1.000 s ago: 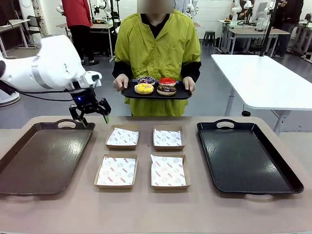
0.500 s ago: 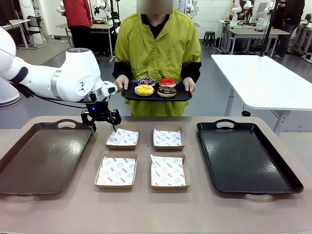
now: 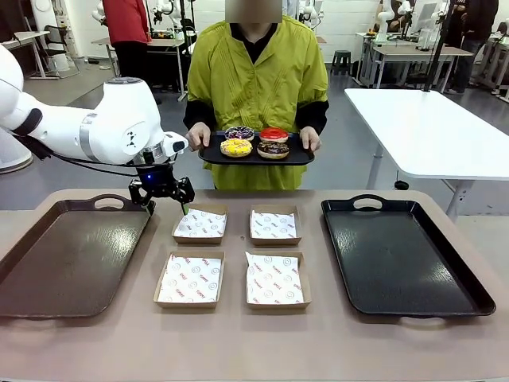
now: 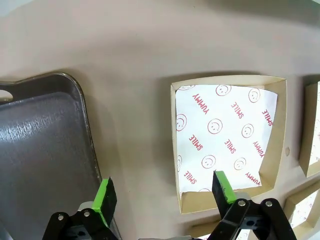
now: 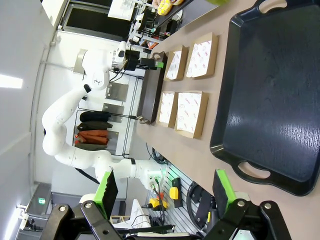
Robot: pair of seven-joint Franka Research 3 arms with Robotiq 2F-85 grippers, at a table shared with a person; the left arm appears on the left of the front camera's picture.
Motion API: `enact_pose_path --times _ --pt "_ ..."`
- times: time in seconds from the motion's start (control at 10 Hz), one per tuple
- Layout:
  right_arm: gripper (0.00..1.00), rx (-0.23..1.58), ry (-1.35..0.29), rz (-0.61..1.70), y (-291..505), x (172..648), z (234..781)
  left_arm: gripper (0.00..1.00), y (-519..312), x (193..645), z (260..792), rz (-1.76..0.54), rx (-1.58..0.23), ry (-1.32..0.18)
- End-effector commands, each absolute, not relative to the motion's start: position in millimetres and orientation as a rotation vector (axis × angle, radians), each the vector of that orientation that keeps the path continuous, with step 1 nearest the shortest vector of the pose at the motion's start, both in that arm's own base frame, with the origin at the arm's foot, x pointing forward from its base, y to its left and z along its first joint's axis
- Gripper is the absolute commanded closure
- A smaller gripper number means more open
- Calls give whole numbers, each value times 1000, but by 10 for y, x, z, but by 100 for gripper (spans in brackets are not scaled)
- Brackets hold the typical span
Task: Individually package the donuts and arrange them on the tray.
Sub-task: Pick up one Paper togo box.
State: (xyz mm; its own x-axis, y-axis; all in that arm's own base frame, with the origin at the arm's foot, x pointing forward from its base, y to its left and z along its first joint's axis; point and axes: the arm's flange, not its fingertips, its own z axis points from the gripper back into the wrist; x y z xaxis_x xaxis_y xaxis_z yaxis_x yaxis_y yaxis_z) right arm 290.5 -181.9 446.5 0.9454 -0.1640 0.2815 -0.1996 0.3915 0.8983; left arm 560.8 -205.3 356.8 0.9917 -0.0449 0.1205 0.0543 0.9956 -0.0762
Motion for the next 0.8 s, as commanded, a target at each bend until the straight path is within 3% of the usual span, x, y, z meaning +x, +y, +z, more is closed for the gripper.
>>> enact_pose_path --times 0.0,0.7 --pt "0 1191 -369 24 -1822 2924 4460 0 -2034 5615 3594 -53 -91 -108" --pt "0 1191 -369 24 -1822 2924 4460 0 -2331 5759 3313 -77 -11 -117"
